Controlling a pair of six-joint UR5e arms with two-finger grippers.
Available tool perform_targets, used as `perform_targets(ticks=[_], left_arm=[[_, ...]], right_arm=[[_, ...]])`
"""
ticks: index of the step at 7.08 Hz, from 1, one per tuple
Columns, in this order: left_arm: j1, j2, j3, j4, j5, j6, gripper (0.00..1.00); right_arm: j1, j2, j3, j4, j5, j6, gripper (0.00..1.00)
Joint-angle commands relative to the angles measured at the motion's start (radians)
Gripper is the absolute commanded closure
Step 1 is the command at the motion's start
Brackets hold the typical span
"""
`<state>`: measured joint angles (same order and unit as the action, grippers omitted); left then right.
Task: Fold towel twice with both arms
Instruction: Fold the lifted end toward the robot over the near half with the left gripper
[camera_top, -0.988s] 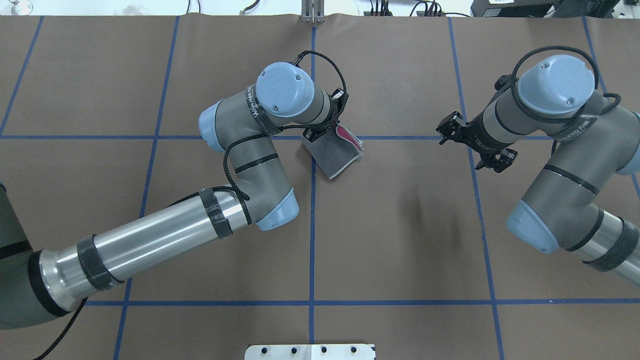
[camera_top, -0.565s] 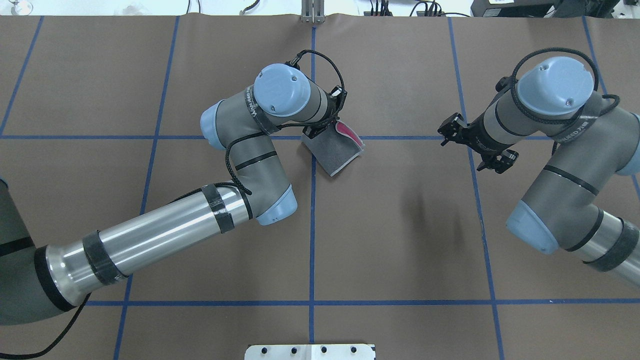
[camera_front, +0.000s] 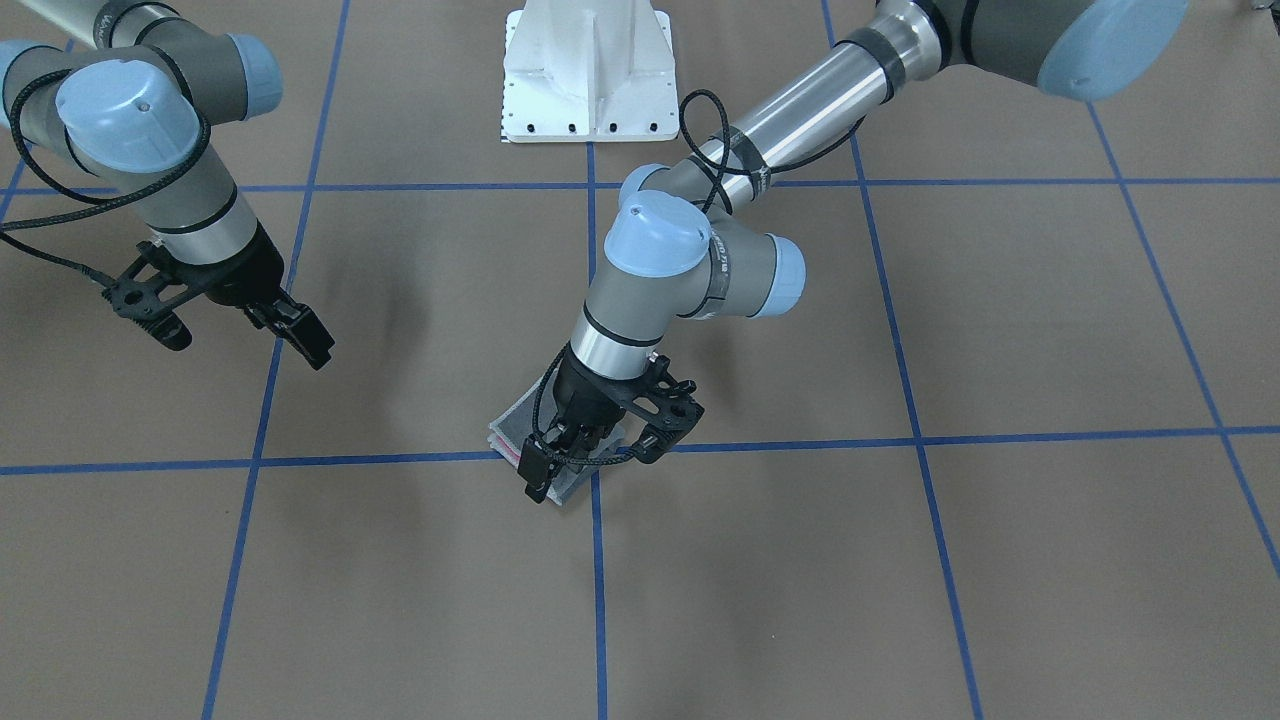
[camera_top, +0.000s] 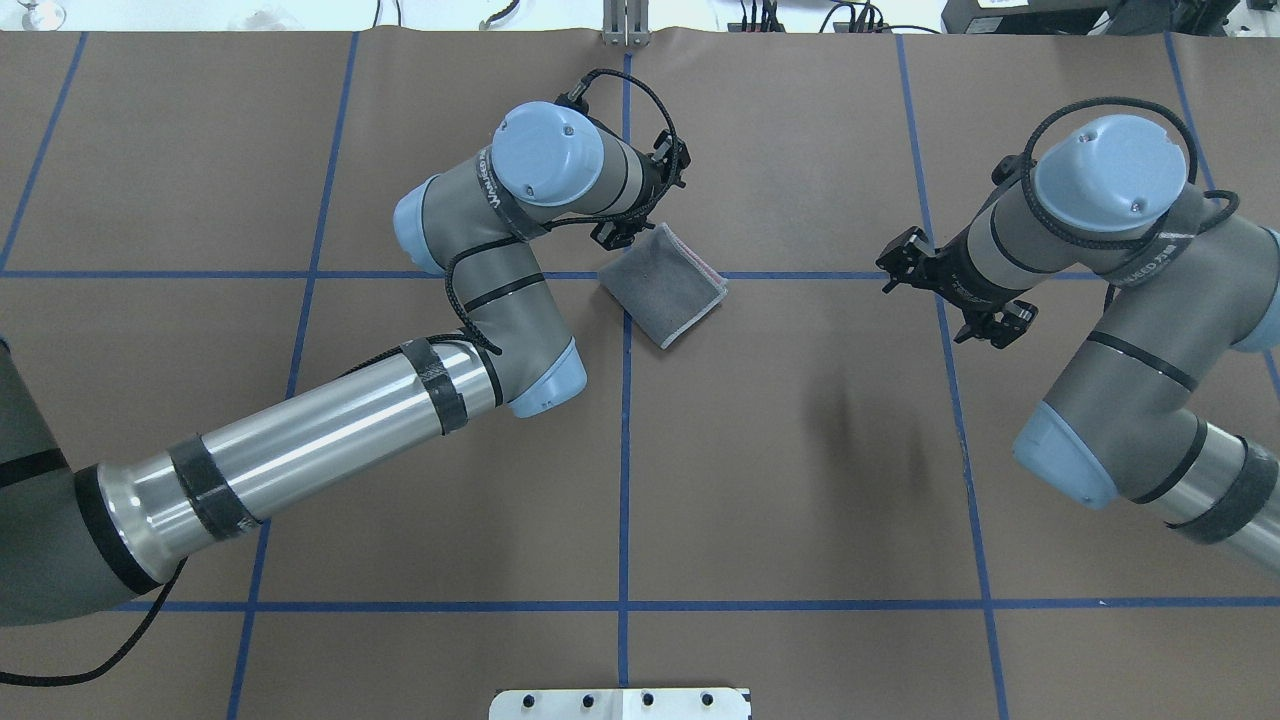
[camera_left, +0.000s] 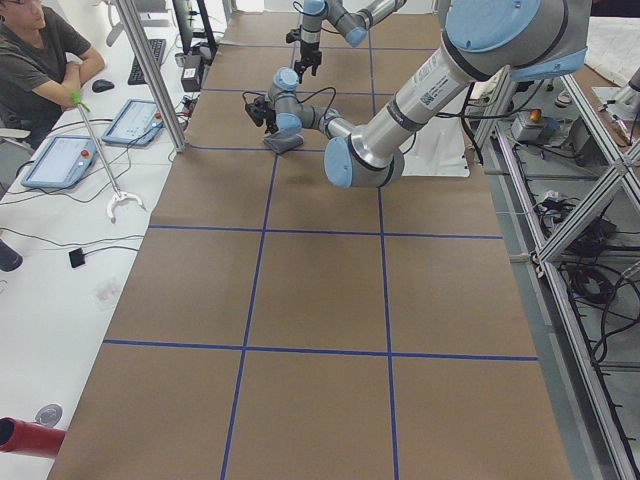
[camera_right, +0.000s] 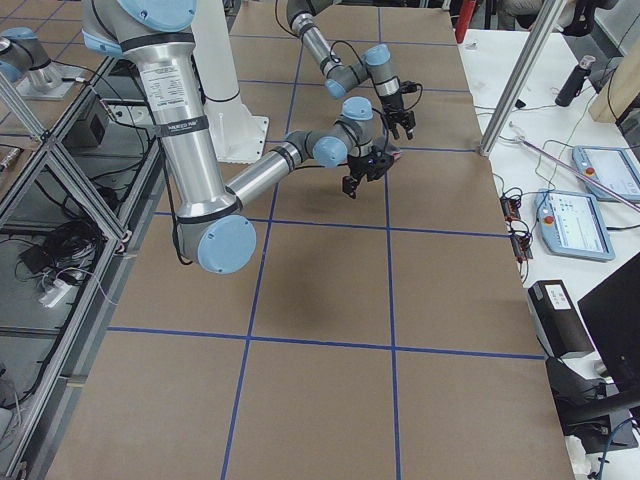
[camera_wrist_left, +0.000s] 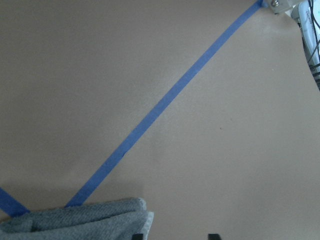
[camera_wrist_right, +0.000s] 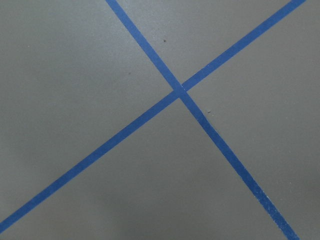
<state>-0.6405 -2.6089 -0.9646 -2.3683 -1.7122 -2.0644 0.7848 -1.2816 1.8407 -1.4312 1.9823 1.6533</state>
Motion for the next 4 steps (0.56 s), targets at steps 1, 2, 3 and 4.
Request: perform_targets(ticks=[1,2,3,4], left_arm=[[-0.028,-0.003,-0.025,-0.006,-0.023,0.001,0.00],[-0.039,0.001,-0.038,-0.003,-0.065,0.006,0.00],[-0.039,0.004,-0.048,0.004,-0.076,0.007,0.00],[-0.050,0.019,-0.072,0.011,-0.119,0.007,0.00]], right_arm=[[-0.006,0.013,-0.001,0.002,-0.005,0.011,0.00],[-0.009,0.022,-0.002,0.002,-0.005,0.013,0.00],[-0.013,0.028,-0.002,0.003,-0.003,0.013,0.00],[-0.022,0.083,-0.035,0.003,-0.005,0.023,0.00]])
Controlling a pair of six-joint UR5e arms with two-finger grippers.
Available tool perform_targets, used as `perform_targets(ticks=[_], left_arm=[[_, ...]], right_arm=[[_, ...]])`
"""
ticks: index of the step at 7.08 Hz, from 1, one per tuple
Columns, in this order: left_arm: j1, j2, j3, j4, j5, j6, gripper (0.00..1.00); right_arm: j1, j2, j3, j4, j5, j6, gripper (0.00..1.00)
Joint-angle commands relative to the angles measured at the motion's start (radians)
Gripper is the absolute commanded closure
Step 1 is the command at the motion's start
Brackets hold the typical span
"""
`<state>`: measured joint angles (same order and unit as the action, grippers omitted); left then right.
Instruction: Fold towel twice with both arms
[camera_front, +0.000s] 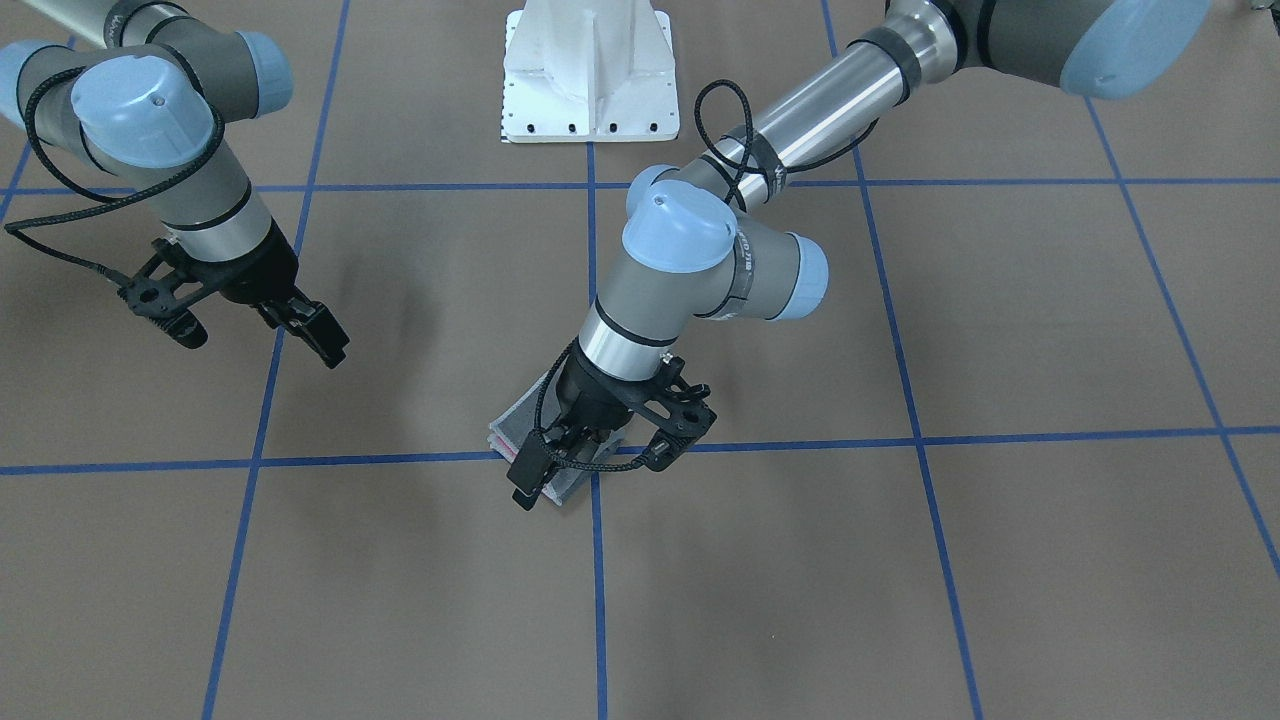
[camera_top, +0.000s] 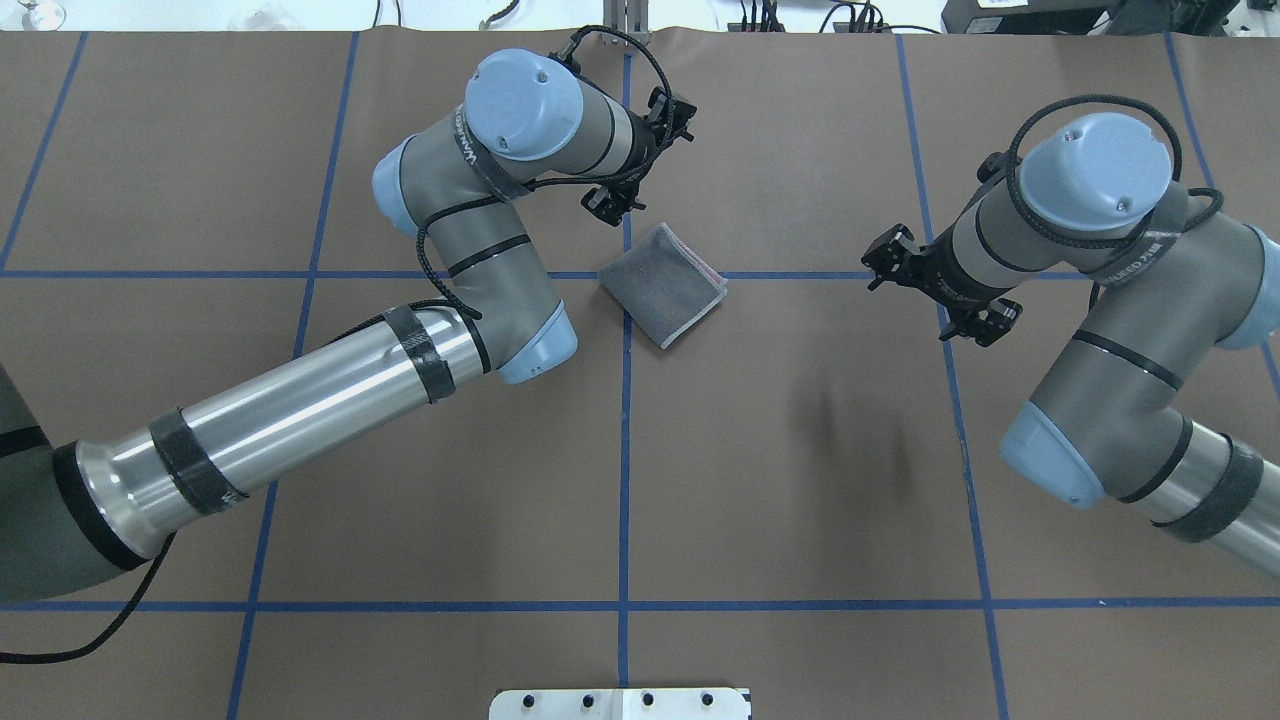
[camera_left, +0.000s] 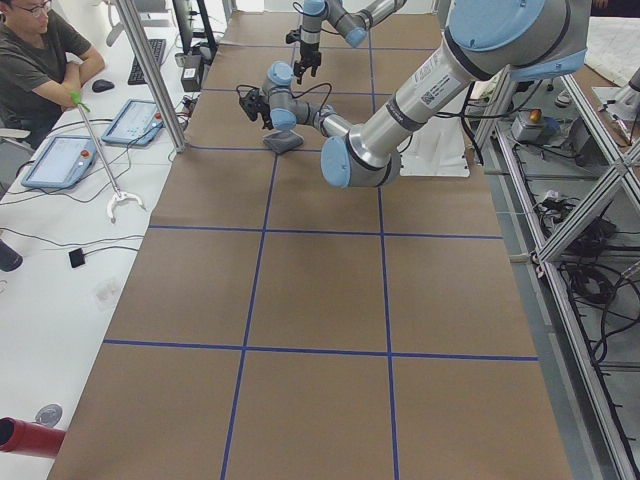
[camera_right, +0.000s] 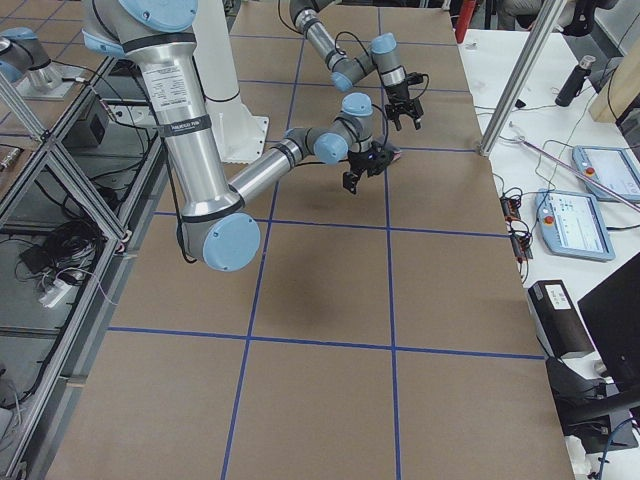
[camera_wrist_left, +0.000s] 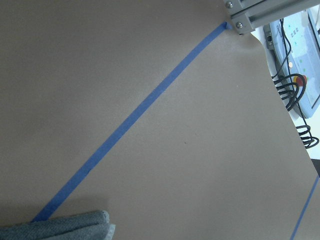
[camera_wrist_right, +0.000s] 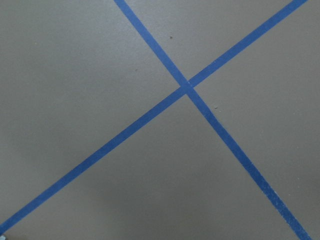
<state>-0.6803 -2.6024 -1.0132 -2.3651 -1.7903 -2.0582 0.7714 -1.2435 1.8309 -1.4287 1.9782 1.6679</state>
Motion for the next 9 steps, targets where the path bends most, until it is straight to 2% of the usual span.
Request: perform_targets(ticks=[1,3,5,7,8,9], left_arm=[[-0.039,0.072,-0.097,0.033,-0.120,0.001,0.01],[-0.147,0.233,-0.264,0.050,-0.301,0.006,0.01],[-0.249,0.318,-0.333,0.049,-0.435,0.007,0.03],[-0.320,0.352,-0.351,0.049,-0.526,0.007,0.20],[-0.329,0.375,-0.360,0.047,-0.529,0.007,0.34],[-0.331,0.386,-0.366,0.047,-0.529,0.007,0.37]], right_arm=[[-0.032,0.099,-0.066,0.002,-0.005,0.050,0.00],[-0.046,0.217,-0.186,0.081,-0.010,0.097,0.00],[-0.050,0.327,-0.325,0.155,-0.034,0.104,0.00],[-0.081,0.493,-0.535,0.232,-0.087,0.128,0.00],[-0.092,0.516,-0.583,0.281,-0.107,0.156,0.07],[-0.096,0.536,-0.594,0.284,-0.117,0.199,0.69]])
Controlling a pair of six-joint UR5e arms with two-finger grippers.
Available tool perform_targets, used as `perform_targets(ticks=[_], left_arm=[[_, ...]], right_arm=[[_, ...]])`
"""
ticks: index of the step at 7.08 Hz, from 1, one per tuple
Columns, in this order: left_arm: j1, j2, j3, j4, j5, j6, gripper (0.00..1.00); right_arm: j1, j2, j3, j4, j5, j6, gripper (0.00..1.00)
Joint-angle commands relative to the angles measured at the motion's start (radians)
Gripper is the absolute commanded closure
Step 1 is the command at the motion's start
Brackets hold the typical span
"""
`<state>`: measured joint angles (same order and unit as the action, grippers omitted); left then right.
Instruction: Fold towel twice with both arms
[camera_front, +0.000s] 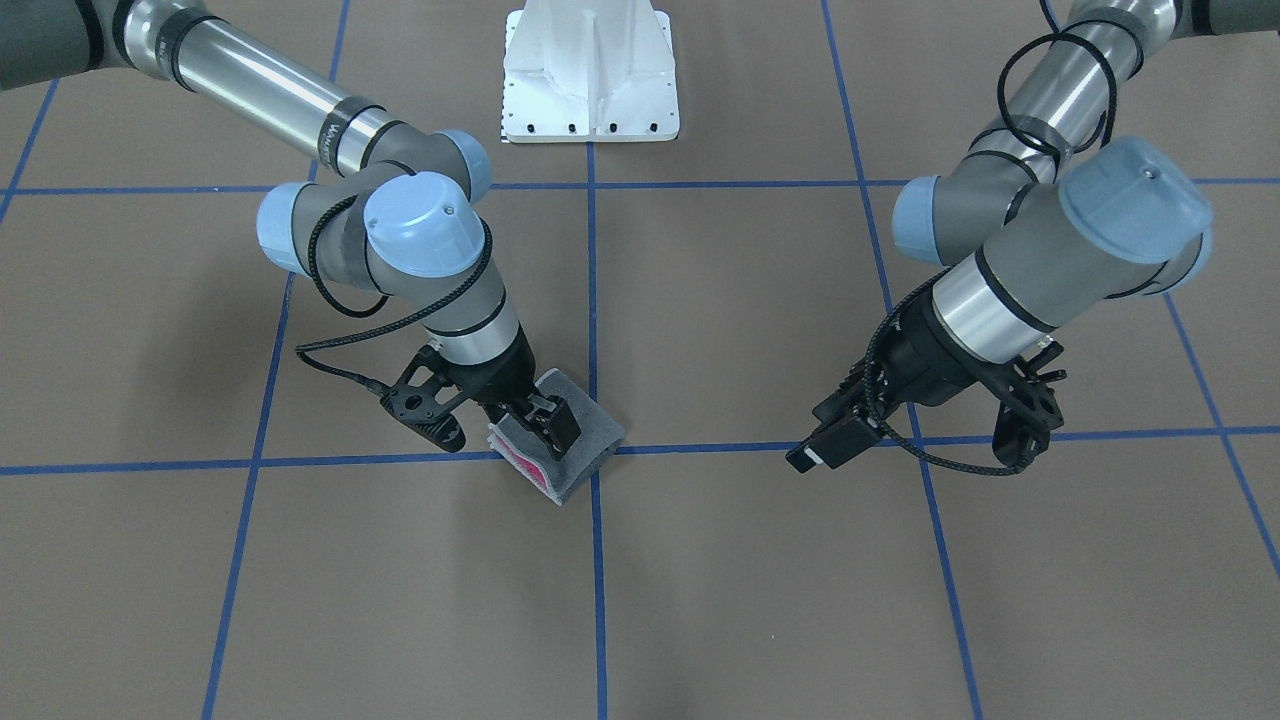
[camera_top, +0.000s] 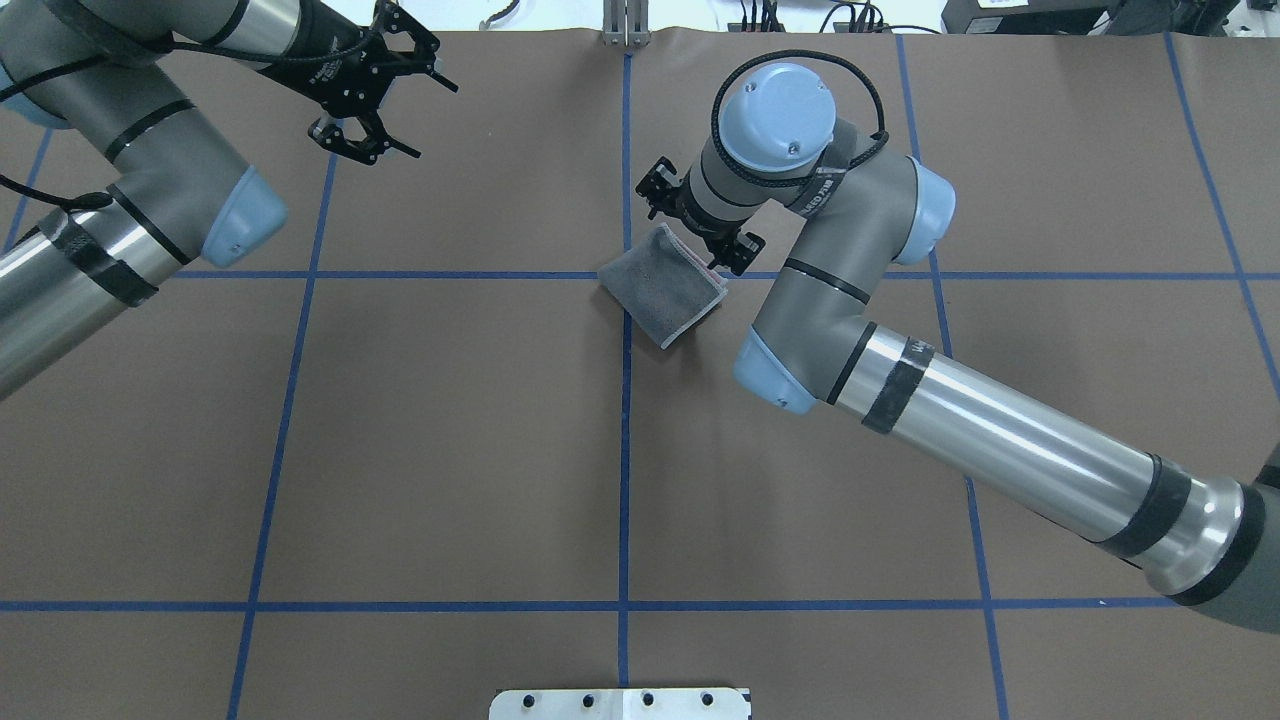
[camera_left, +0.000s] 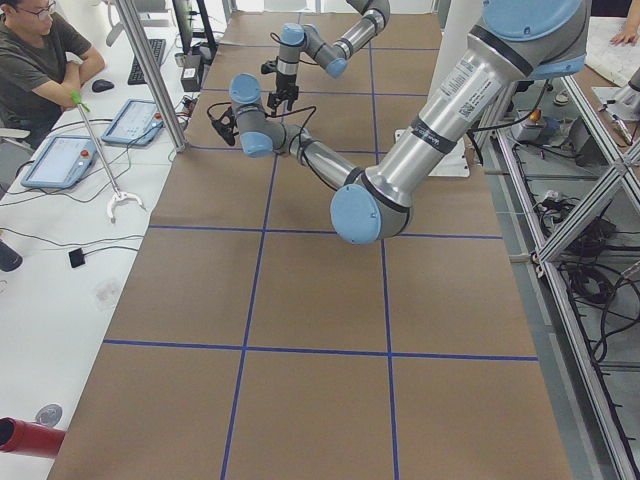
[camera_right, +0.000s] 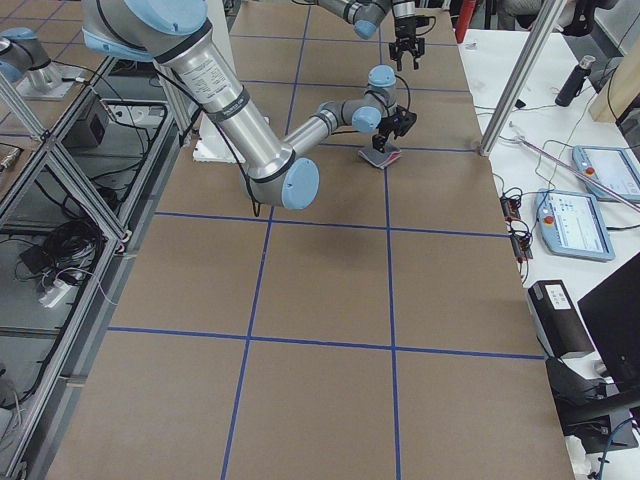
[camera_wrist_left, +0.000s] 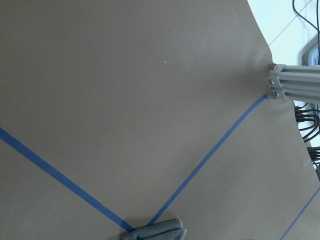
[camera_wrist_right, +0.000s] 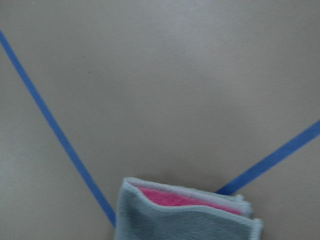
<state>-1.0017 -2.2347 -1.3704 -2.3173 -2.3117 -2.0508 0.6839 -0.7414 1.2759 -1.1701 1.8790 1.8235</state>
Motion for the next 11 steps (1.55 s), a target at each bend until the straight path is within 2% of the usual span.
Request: perform_targets(ticks=[1,3,11], left_arm=[[-0.014,0.018,-0.009,-0.001,-0.006,0.000,0.36],[-0.015,0.020,-0.009,-0.001,-0.005,0.000,0.36],[-0.012,0.017,-0.012,0.001,-0.002,0.000,0.34]], right_arm=[[-0.026,0.034,-0.049,0.029,-0.041,0.042,1.00],[-0.030,0.037,-0.088,0.059,-0.044,0.043,1.00],[-0.030,0.004,-0.121,0.073,-0.040,0.040,1.00]])
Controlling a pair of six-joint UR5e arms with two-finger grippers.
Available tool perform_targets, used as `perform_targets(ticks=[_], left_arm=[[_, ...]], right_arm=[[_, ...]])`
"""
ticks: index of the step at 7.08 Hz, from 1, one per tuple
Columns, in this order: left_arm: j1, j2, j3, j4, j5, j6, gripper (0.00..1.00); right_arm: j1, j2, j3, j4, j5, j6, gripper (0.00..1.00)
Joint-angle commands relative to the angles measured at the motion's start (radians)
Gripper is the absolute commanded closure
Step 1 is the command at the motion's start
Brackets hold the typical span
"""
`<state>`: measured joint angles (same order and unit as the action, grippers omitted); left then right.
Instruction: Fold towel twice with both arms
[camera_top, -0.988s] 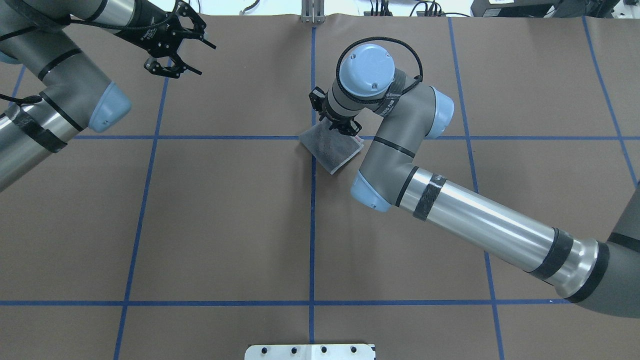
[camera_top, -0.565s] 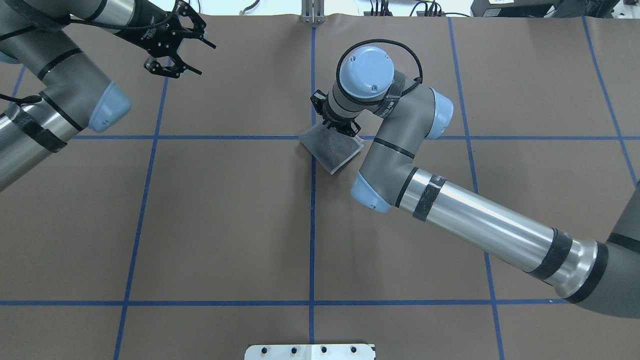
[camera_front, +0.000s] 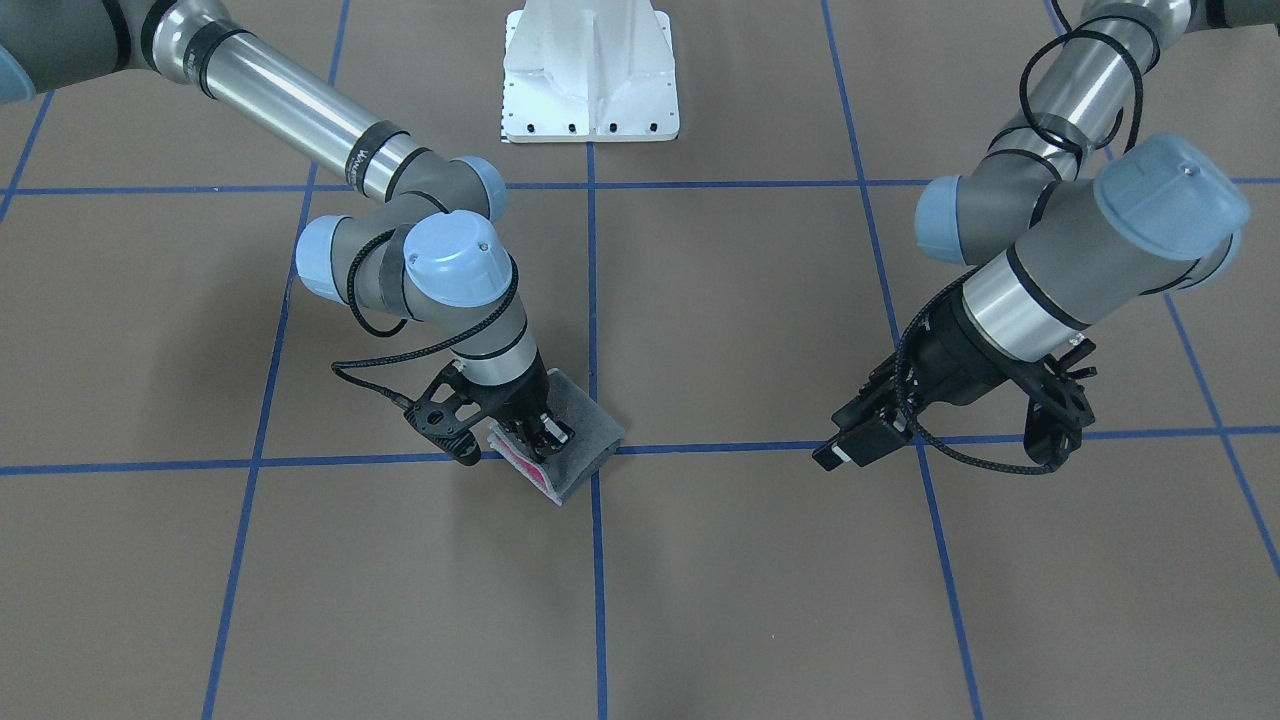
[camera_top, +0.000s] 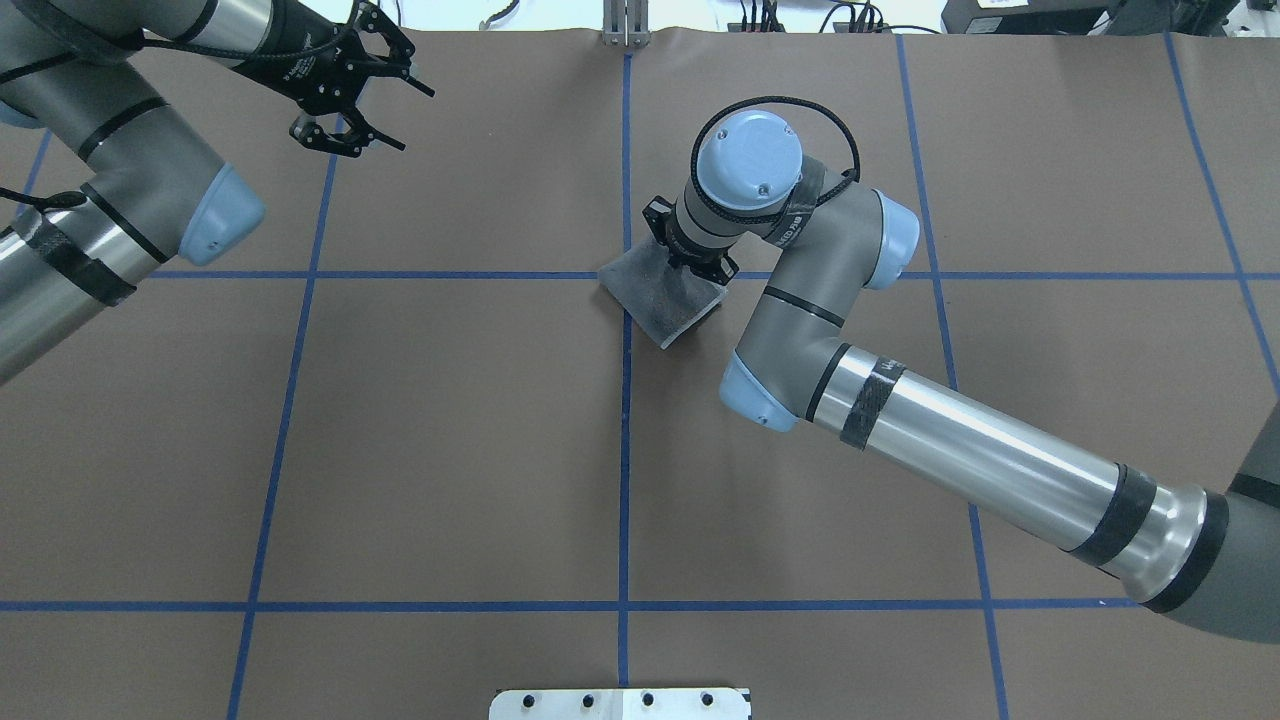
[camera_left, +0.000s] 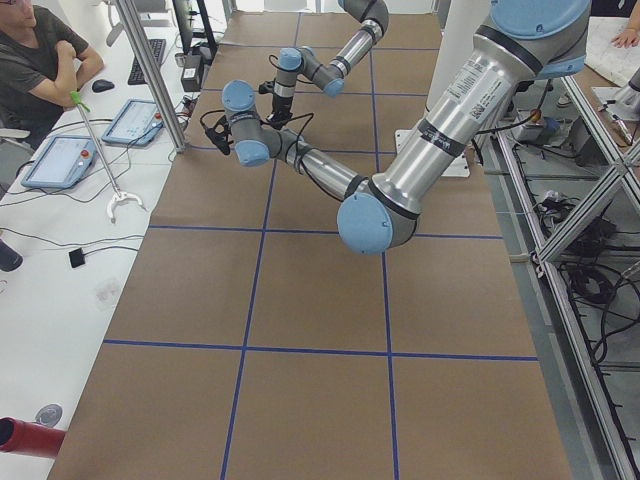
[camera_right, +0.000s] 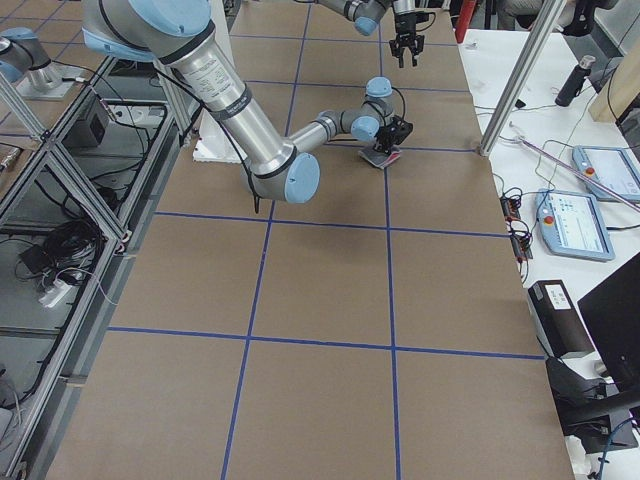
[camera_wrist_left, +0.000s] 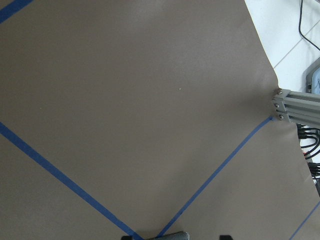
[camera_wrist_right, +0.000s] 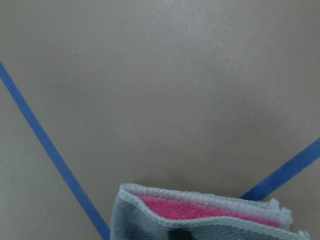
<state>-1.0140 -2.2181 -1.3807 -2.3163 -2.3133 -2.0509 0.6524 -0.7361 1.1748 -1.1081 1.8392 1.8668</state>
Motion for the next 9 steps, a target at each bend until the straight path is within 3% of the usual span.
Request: perform_targets(ticks=[1,5,6,7,8,9], left_arm=[[-0.002,0.000,-0.004,0.000,0.000,0.000,0.34],[0.002,0.003,-0.009,0.002,0.006,-0.005,0.33],[0.017,-0.009,0.000,0.006,0.049,-0.012,0.32],[0.062,-0.035,-0.001,0.044,0.104,-0.015,0.38],[0.124,-0.067,0.003,0.072,0.151,-0.014,0.68],[0.208,-0.113,0.041,0.075,0.258,-0.012,0.95]], right_arm=[[0.009,-0.003,-0.027,0.023,0.002,-0.003,1.00],[0.058,-0.015,-0.037,0.024,0.037,-0.018,1.00],[0.088,-0.016,-0.026,0.022,0.081,-0.030,1.00],[0.134,-0.031,0.001,0.019,0.147,-0.037,1.00],[0.183,-0.079,0.058,0.014,0.211,-0.069,1.00],[0.222,-0.116,0.087,0.010,0.257,-0.104,1.00]])
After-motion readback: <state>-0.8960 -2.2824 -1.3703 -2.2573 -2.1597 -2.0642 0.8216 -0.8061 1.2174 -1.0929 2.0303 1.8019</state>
